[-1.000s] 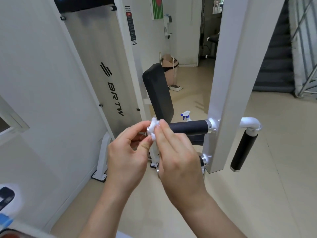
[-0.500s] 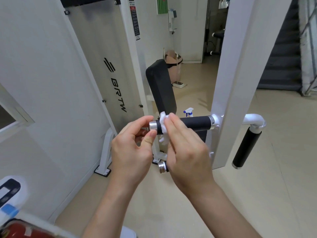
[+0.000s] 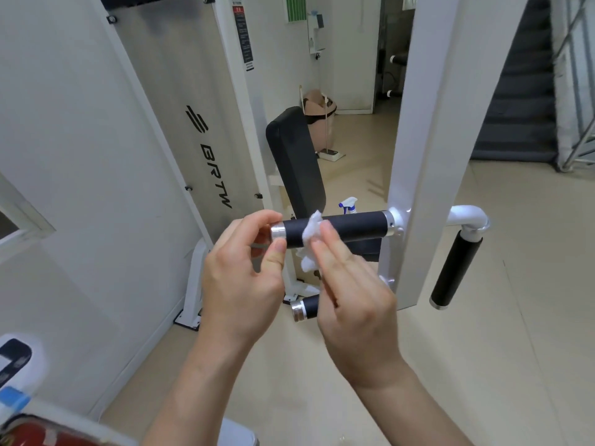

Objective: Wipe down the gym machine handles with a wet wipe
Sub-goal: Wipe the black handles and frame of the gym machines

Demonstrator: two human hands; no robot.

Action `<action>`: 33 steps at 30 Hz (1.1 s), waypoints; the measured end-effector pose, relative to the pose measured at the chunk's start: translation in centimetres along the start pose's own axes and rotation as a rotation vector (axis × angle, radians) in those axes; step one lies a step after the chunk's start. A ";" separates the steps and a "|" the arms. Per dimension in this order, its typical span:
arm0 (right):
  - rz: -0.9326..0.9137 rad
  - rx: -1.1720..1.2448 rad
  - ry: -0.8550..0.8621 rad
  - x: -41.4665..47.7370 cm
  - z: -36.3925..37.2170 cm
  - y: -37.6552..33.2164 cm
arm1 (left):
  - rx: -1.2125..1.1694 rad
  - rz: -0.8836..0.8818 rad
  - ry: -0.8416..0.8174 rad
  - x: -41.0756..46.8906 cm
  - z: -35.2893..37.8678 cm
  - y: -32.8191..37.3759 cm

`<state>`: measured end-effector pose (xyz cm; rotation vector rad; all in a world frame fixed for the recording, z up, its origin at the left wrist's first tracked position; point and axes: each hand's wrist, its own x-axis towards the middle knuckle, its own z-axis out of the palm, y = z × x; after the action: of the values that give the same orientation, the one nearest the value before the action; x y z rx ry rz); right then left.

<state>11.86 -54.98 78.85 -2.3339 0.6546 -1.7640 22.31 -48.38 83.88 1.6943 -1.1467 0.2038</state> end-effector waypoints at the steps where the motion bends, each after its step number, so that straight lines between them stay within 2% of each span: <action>1: 0.018 0.074 0.057 -0.2 0.3 -0.3 | 0.007 0.008 -0.005 0.1 0.0 0.1; 2: 0.057 0.178 0.099 -0.4 0.7 -0.8 | 0.015 0.014 -0.010 0.1 -0.1 0.2; 4: 0.260 0.384 0.162 -0.8 1.2 -2.2 | 0.024 0.015 -0.017 0.2 -0.2 0.3; 9: 1.153 0.972 0.241 -0.3 0.1 -4.1 | 0.019 -0.037 -0.030 0.2 -0.6 0.6; 12: 1.403 1.212 0.284 1.4 0.9 -4.4 | 0.017 -0.067 -0.029 0.3 -0.6 0.7; 15: 1.496 1.445 0.316 2.6 1.5 -5.9 | 0.024 -0.101 -0.024 0.5 -0.8 0.8; 19: 1.629 1.482 0.294 2.8 1.4 -6.1 | 0.038 -0.106 -0.018 0.7 -0.7 0.8; 22: 1.634 1.599 0.491 3.3 0.8 -4.5 | 0.057 -0.095 -0.019 0.5 -0.6 1.0; 25: 1.634 1.559 0.646 3.6 0.4 -3.4 | 0.072 -0.082 -0.015 0.3 -0.4 1.2; 31: 1.588 1.438 0.549 3.3 0.7 -5.4 | 0.107 -0.057 -0.010 0.1 -0.5 1.0; 33: 1.567 1.424 0.588 3.4 0.5 -4.7 | 0.122 -0.045 -0.012 0.1 -0.5 1.0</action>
<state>14.26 -52.24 83.45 -0.0714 0.5803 -1.1402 21.80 -48.05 84.85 1.8292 -1.1228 0.2401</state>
